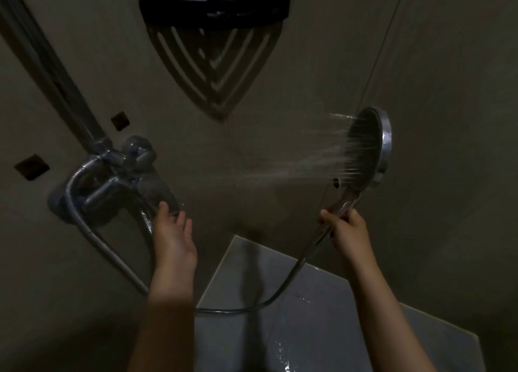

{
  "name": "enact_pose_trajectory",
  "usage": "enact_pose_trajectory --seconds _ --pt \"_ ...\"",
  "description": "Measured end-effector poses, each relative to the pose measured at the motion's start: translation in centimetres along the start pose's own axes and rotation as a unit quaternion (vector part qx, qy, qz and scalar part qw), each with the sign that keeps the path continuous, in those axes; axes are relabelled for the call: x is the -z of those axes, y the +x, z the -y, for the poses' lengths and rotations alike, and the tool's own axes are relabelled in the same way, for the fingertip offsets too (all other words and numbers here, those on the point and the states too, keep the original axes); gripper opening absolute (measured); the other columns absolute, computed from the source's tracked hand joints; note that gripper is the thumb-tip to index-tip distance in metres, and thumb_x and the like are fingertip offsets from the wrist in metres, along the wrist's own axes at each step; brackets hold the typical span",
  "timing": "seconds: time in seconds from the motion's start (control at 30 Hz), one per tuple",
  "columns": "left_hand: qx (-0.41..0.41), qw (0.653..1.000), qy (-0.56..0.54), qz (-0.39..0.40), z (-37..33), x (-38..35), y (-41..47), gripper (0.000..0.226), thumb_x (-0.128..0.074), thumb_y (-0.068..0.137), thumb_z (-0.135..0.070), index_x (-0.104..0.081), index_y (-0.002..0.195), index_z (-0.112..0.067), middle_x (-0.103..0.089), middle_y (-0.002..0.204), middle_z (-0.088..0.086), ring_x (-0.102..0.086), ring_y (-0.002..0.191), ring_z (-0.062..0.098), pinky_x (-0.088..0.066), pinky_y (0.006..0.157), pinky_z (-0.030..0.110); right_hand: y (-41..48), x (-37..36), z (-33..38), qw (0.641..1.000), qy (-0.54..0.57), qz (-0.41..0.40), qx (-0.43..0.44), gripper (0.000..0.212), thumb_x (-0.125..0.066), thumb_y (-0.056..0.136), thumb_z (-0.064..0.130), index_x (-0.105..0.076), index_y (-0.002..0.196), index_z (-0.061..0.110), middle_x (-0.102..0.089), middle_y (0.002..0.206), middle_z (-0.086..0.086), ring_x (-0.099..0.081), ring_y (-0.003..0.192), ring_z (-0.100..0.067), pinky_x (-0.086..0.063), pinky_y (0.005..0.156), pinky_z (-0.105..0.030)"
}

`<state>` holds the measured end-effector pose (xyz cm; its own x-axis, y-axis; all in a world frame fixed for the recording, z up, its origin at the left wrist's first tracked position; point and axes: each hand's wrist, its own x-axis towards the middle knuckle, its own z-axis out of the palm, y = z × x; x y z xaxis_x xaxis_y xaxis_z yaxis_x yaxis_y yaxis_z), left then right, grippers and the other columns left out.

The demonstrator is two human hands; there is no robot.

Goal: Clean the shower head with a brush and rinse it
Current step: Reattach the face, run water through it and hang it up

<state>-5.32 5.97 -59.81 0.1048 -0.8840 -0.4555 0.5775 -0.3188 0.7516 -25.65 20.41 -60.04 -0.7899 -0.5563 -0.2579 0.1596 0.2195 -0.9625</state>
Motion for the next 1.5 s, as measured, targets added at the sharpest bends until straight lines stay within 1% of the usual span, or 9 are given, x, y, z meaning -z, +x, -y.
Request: enact_pose_trajectory --seconds 0.13,0.3,0.53,0.77,0.9,1.1,1.27,1.4,1.5 --pt "0.012 1.0 0.002 0.005 -0.2 0.2 0.0 0.046 -0.037 0.1 -0.032 -0.035 0.141 -0.01 -0.035 0.15 0.009 -0.034 0.139 0.021 -0.027 0.115 0.03 -0.2 -0.3 0.0 1.0 0.011 0.004 -0.005 0.011 -0.06 0.089 0.013 -0.057 0.084 0.022 -0.063 0.085 -0.002 -0.056 0.076 -0.012 -0.041 0.063 -0.023" --pt "0.035 0.999 -0.004 -0.013 -0.6 0.1 0.6 0.04 -0.039 0.099 -0.033 -0.045 0.13 -0.009 -0.04 0.146 0.011 -0.038 0.137 0.023 -0.03 0.114 0.031 0.0 -0.5 -0.7 1.0 0.009 0.006 -0.018 0.01 -0.06 0.088 0.016 -0.058 0.086 0.025 -0.065 0.094 -0.003 -0.06 0.087 -0.016 -0.046 0.08 -0.032" --pt "0.023 0.999 -0.006 -0.036 -0.2 -0.3 0.4 0.044 -0.041 0.099 -0.029 -0.039 0.138 -0.01 -0.045 0.141 0.01 -0.039 0.136 0.023 -0.029 0.114 0.032 0.2 -1.0 -1.6 1.0 0.005 0.001 -0.011 0.009 -0.061 0.088 0.017 -0.059 0.086 0.025 -0.065 0.088 0.002 -0.059 0.08 -0.01 -0.04 0.064 -0.024" --pt "0.029 0.999 -0.01 -0.023 -0.3 0.3 0.6 0.049 -0.04 0.099 -0.033 -0.035 0.142 -0.011 -0.038 0.148 0.011 -0.039 0.137 0.024 -0.03 0.112 0.032 0.1 -1.3 -1.6 1.0 0.009 0.01 0.004 0.012 -0.061 0.087 0.012 -0.059 0.086 0.024 -0.065 0.087 0.0 -0.059 0.079 -0.01 -0.043 0.068 -0.023" --pt "0.03 0.999 -0.013 -0.017 -0.3 0.5 0.7 0.042 -0.037 0.1 -0.036 -0.043 0.133 -0.012 -0.04 0.147 0.011 -0.04 0.136 0.024 -0.03 0.113 0.032 0.1 -1.2 -1.8 1.0 -0.004 0.013 0.011 0.01 -0.062 0.087 0.011 -0.06 0.086 0.02 -0.062 0.083 -0.001 -0.058 0.078 -0.012 -0.044 0.072 -0.027" --pt "0.027 0.999 -0.015 -0.01 -0.5 0.8 0.5 0.053 -0.036 0.1 -0.034 -0.029 0.145 -0.006 -0.035 0.15 0.014 -0.038 0.137 0.025 -0.03 0.114 0.033 -0.1 -0.7 -2.4 1.0 -0.003 0.015 0.003 0.009 -0.063 0.086 0.011 -0.062 0.088 0.019 -0.065 0.089 -0.004 -0.06 0.086 -0.016 -0.046 0.075 -0.029" --pt "0.021 1.0 -0.006 0.011 -0.4 1.0 0.5 0.049 -0.037 0.1 -0.035 -0.037 0.142 -0.011 -0.041 0.147 0.01 -0.041 0.135 0.022 -0.031 0.113 0.032 -0.2 -0.4 -2.1 0.999 -0.024 0.008 0.021 0.006 -0.063 0.086 0.012 -0.062 0.085 0.018 -0.064 0.084 -0.004 -0.06 0.082 -0.017 -0.046 0.071 -0.028" --pt "0.019 1.0 0.004 0.023 -0.5 1.0 0.5 0.049 -0.035 0.1 -0.036 -0.036 0.142 -0.011 -0.042 0.147 0.008 -0.04 0.135 0.02 -0.03 0.113 0.03 -0.2 0.2 -1.4 0.999 -0.038 0.02 0.0 0.003 -0.062 0.088 0.016 -0.061 0.087 0.018 -0.064 0.09 -0.007 -0.061 0.087 -0.02 -0.047 0.082 -0.035" --pt "0.019 1.0 -0.004 0.023 -0.6 1.0 0.4 0.049 -0.036 0.1 -0.037 -0.037 0.141 -0.01 -0.04 0.147 0.009 -0.039 0.136 0.02 -0.029 0.115 0.031 -0.1 0.7 -1.0 0.998 -0.053 0.028 0.0 0.002 -0.061 0.088 0.016 -0.061 0.088 0.018 -0.064 0.086 -0.006 -0.06 0.084 -0.019 -0.047 0.073 -0.029"
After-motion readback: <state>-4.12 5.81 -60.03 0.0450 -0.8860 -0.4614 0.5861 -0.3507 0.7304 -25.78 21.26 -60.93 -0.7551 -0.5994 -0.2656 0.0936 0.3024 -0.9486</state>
